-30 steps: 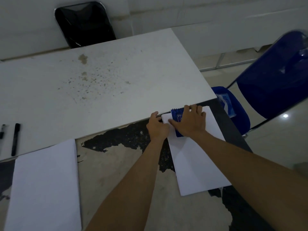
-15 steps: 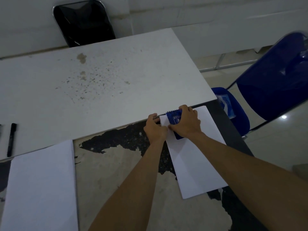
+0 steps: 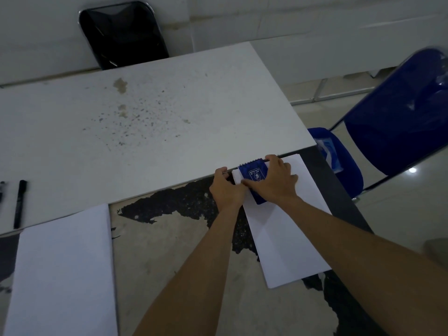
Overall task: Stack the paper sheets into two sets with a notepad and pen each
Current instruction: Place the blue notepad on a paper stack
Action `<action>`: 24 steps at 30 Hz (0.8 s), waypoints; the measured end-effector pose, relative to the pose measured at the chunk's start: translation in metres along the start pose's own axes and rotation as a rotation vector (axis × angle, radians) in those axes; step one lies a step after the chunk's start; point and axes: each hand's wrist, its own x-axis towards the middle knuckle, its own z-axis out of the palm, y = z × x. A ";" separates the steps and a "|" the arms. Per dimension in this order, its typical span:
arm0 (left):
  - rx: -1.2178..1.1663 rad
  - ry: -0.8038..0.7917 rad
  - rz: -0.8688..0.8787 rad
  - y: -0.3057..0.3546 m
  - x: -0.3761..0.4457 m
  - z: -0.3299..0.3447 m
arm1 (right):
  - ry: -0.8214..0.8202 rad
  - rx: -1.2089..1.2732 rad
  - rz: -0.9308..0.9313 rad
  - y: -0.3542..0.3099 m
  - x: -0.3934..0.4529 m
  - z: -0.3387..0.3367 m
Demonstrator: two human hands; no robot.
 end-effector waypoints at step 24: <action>0.005 -0.270 -0.122 -0.014 -0.073 -0.014 | -0.054 -0.127 0.270 0.036 -0.019 -0.048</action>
